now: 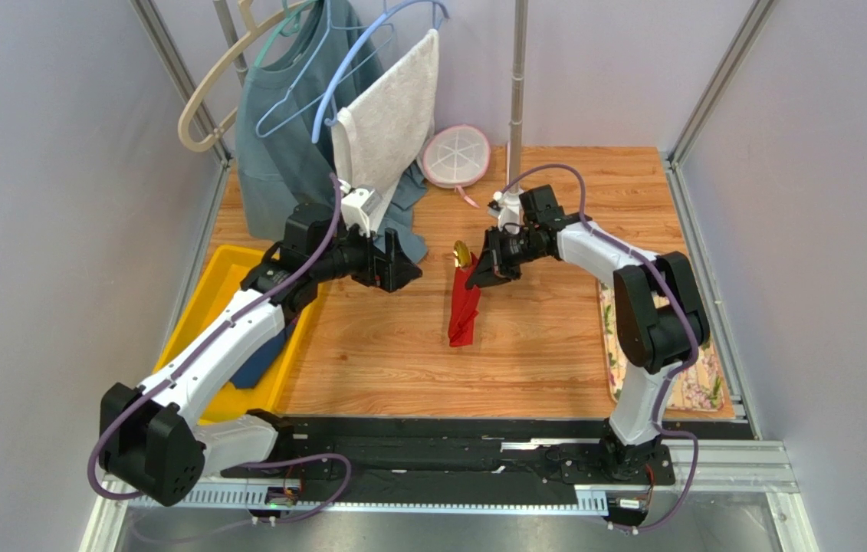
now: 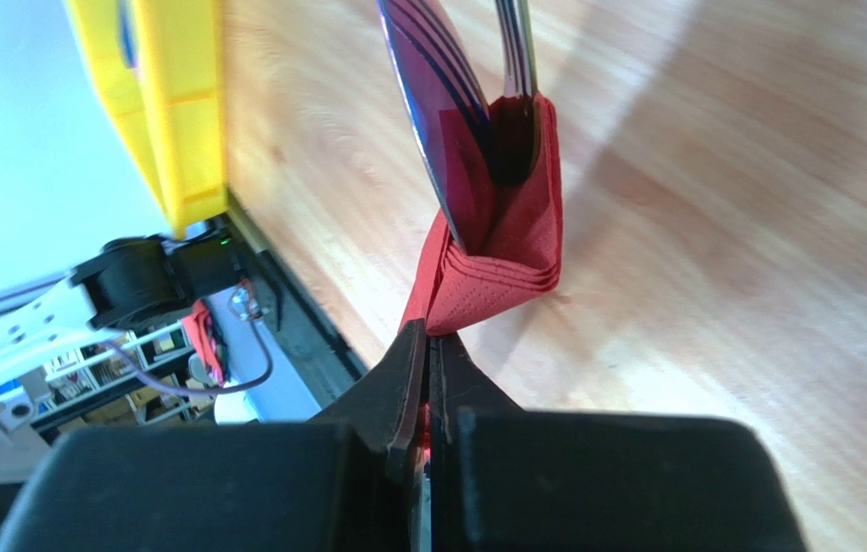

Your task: Place the utensils on the paper napkin and roll it up

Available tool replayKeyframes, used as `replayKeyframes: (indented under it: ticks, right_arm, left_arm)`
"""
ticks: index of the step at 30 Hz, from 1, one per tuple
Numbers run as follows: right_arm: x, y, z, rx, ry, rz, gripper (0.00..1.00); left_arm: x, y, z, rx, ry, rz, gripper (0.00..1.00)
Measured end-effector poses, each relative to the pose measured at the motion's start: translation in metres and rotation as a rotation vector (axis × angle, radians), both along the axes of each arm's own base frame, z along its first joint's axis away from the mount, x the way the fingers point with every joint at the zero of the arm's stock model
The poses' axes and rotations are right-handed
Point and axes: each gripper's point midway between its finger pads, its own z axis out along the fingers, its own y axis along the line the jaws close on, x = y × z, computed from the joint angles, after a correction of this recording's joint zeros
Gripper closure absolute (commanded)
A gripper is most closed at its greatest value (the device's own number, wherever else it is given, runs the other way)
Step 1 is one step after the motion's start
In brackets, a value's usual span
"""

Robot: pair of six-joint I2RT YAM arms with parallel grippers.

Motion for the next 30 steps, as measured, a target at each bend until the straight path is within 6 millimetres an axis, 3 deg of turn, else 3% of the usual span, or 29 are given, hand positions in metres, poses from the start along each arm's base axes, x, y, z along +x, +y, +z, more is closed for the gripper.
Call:
replayKeyframes:
  ticks: [7, 13, 19, 24, 27, 30]
  right_arm:
    - [-0.01, 0.005, 0.059, 0.111, -0.121, 0.058, 1.0]
    - [-0.028, 0.007, 0.112, 0.186, -0.255, 0.127, 1.0]
    - [-0.048, 0.013, 0.166, 0.236, -0.392, 0.216, 1.0]
    - [-0.073, 0.019, 0.215, 0.283, -0.519, 0.288, 1.0]
    - [-0.095, 0.026, 0.236, 0.314, -0.58, 0.339, 1.0]
    - [-0.12, 0.037, 0.251, 0.347, -0.615, 0.402, 1.0]
  left_arm:
    - [-0.001, 0.023, 0.023, -0.047, -0.075, 0.045, 0.02]
    - [-0.02, 0.028, 0.058, -0.112, -0.183, 0.01, 0.02]
    - [-0.04, 0.04, 0.074, -0.261, -0.161, -0.028, 0.02]
    - [-0.07, 0.039, 0.092, -0.348, -0.185, -0.096, 0.05]
    - [-0.084, 0.035, 0.107, -0.397, -0.253, -0.165, 0.05]
    - [-0.096, 0.031, 0.111, -0.437, -0.305, -0.223, 0.06]
